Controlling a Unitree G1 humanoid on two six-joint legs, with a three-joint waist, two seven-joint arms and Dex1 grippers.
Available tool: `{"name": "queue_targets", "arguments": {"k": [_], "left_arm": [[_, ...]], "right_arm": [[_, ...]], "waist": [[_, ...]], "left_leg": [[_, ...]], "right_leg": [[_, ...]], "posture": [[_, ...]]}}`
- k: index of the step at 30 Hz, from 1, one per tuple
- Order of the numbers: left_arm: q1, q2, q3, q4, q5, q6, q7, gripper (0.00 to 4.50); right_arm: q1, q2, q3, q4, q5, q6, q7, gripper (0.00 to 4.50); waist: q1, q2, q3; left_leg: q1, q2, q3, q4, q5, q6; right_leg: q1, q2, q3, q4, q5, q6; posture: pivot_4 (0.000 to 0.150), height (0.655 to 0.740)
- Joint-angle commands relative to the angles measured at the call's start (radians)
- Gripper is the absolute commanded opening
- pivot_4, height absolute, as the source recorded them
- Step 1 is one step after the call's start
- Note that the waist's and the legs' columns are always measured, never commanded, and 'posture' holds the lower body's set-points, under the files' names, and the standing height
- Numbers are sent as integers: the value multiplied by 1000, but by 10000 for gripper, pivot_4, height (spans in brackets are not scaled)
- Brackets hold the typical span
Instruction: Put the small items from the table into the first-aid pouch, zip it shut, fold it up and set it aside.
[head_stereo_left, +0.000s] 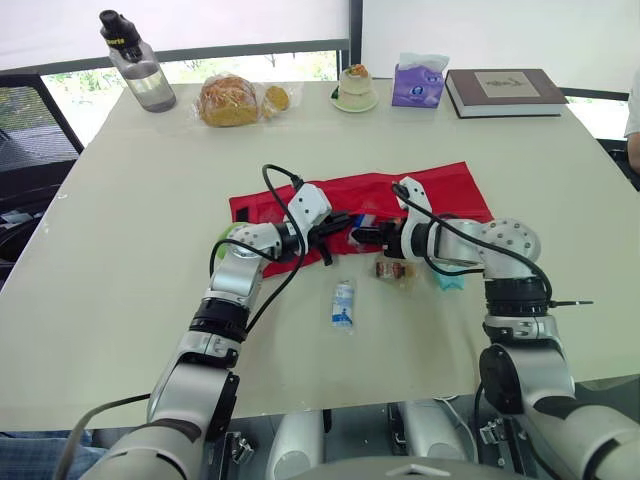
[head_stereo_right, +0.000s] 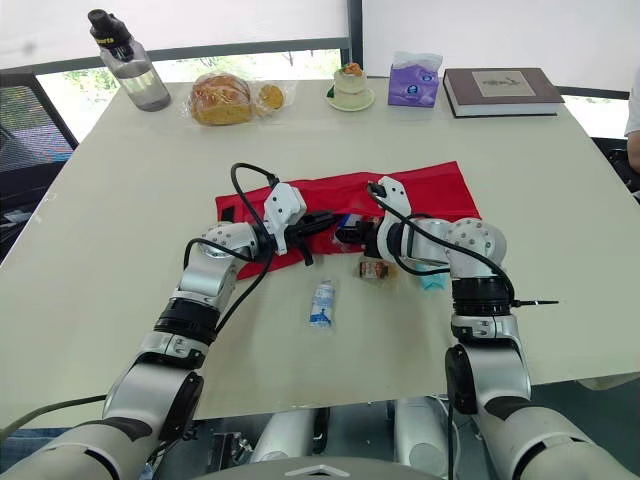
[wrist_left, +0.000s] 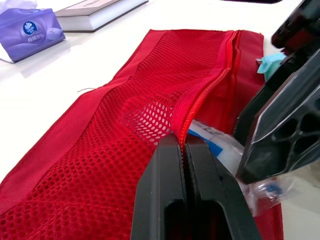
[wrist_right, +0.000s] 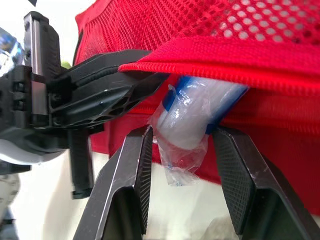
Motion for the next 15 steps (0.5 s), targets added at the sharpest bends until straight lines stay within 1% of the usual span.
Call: {"name": "queue_targets", "arguments": {"k": [1, 6, 10, 15], "left_arm": [[-20, 7, 1, -7, -12, -25, -28, 0], [-24, 4, -2, -2, -8, -28, -37, 0], [-26, 5, -1, 7, -3, -36, -33, 0], [-24, 11, -6, 14, 2, -56, -41, 0]], "right_arm": [[-30, -14, 73, 5, -81, -105, 105, 19353], [-51, -33, 147, 31, -180, -214, 217, 19353], [-45, -53, 161, 23, -217, -224, 269, 19353], [-49, -123, 231, 12, -274, -221, 370, 19353]], "waist": [[0, 0, 0], [1, 0, 0], [1, 0, 0], [2, 0, 0]], "left_leg": [[0, 0, 0, 0, 0, 0], [0, 0, 0, 0, 0, 0], [0, 0, 0, 0, 0, 0], [0, 0, 0, 0, 0, 0]], "right_leg": [[0, 0, 0, 0, 0, 0], [0, 0, 0, 0, 0, 0], [0, 0, 0, 0, 0, 0], [0, 0, 0, 0, 0, 0]], "posture": [[1500, 7332], [1500, 7332], [1500, 7332], [1500, 7332]]}}
